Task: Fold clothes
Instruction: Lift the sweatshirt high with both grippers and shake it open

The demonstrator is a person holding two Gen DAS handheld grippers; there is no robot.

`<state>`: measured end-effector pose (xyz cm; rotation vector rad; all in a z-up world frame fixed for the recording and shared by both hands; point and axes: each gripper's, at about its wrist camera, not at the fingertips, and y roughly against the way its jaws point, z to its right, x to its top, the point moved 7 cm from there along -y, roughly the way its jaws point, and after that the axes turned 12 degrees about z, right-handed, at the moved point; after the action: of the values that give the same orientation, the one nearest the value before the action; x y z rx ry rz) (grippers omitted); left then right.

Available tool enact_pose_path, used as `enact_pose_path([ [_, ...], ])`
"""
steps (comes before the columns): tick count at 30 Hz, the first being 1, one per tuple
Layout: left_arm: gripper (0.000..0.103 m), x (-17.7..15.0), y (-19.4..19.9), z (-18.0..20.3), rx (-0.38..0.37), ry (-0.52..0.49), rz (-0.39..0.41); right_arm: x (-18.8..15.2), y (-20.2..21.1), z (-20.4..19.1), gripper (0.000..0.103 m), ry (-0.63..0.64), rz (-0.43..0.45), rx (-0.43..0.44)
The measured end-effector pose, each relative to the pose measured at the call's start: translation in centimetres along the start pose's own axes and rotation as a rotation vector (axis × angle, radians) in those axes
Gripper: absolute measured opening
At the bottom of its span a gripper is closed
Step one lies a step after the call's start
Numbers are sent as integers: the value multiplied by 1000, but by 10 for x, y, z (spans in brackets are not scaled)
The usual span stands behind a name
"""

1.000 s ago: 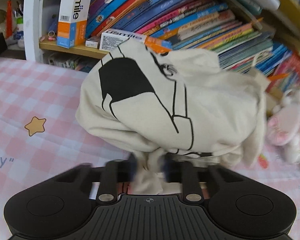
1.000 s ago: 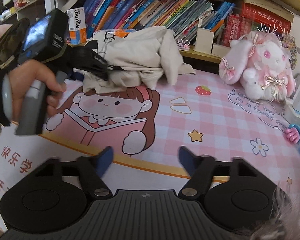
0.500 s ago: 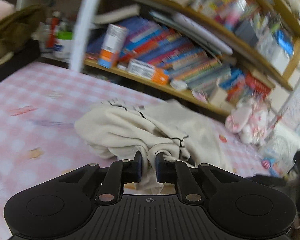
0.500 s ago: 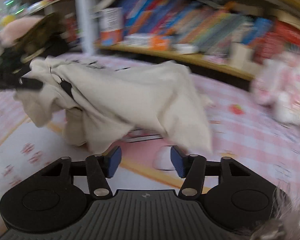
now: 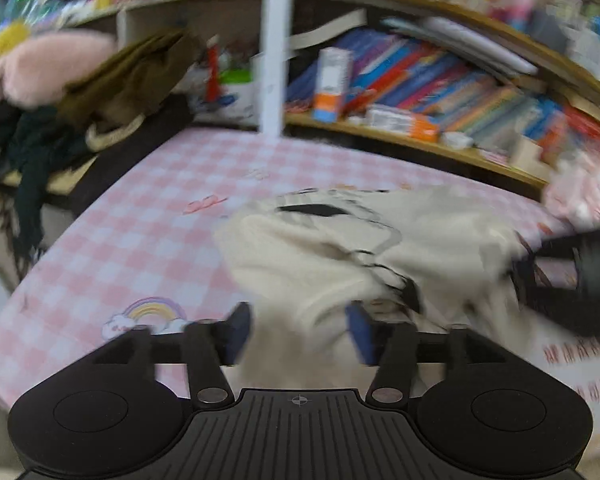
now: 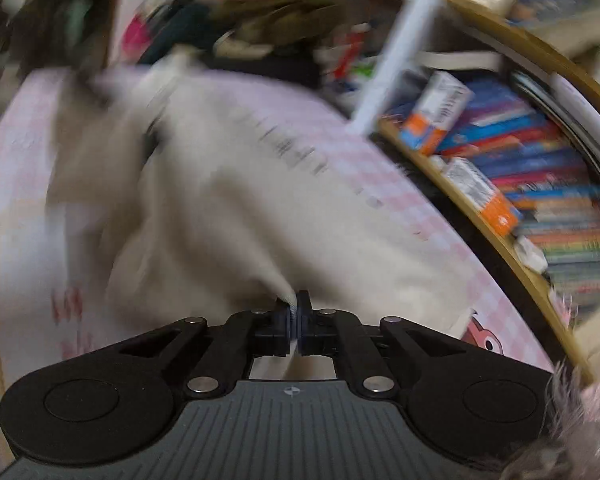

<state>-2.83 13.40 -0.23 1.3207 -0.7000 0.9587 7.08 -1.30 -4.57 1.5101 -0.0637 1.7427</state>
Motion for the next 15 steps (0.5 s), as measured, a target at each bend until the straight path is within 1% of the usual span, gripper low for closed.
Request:
enact_pose_path([
  [2, 73, -9, 7, 10, -30, -51, 8, 19, 8, 20, 3, -83, 58, -37],
  [3, 76, -14, 7, 17, -52, -77, 2, 28, 13, 27, 3, -87, 89, -57],
  [4, 77, -22, 1, 26, -69, -115, -15, 37, 18, 35, 3, -91, 120, -77],
  [6, 77, -36, -12, 42, -80, -220, -50, 52, 27, 47, 2, -85, 166, -118],
  [8, 77, -49, -28, 57, -66, -343, -62, 64, 38, 58, 2, -84, 202, -166],
  [10, 77, -58, -45, 65, 5, -477, -53, 71, 52, 71, 2, -83, 226, -222],
  [11, 71, -60, -52, 66, 43, -525, -45, 72, 57, 77, 2, -80, 230, -250],
  [12, 58, -61, -57, 65, 68, -556, -33, 72, 61, 83, 2, -76, 228, -276],
  [13, 19, -61, -60, 61, 76, -571, -33, 70, 64, 90, 2, -73, 221, -302],
  [14, 13, -58, -59, 56, 70, -561, -37, 67, 68, 97, 2, -72, 208, -324],
  [15, 11, -48, -52, 47, 63, -513, -15, 62, 72, 103, 2, -76, 194, -345],
])
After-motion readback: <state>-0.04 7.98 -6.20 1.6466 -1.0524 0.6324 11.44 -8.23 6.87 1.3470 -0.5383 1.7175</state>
